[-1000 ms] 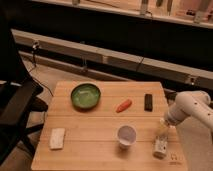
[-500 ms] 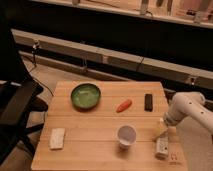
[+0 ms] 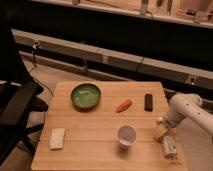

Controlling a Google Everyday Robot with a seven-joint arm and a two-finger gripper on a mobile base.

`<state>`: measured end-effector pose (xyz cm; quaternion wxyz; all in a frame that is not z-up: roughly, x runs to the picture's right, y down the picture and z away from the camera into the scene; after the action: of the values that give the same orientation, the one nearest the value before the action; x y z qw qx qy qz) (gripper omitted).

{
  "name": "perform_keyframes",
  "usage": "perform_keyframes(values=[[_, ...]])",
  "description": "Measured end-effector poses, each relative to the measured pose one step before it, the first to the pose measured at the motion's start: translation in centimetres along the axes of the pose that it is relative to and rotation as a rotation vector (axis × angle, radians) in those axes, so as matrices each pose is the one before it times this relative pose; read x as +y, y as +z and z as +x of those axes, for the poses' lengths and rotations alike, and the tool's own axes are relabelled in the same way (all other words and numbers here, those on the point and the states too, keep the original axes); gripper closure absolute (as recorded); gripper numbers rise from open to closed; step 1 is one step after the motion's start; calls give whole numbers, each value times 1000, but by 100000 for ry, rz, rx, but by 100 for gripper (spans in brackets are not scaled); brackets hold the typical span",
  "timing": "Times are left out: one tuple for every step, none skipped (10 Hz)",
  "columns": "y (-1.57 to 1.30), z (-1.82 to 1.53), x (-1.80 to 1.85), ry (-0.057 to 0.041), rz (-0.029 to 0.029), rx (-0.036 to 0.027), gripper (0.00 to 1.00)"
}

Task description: Place the bottle in the ceramic bowl

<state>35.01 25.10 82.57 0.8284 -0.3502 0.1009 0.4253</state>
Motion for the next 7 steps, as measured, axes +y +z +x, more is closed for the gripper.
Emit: perform_keyframes(values=[[4,93,187,-1043,-34,92,20],[-255,275,710,-4121,-87,-430,20],[-251,134,517,-3128,197,-617,20],[-85,-1,487,-2700,190,-350,20],[-178,-246,528,-2839,162,-370,20],[-55,119,237,-1212,207,-183,20],[-182,60,117,-801,257,-261,20]])
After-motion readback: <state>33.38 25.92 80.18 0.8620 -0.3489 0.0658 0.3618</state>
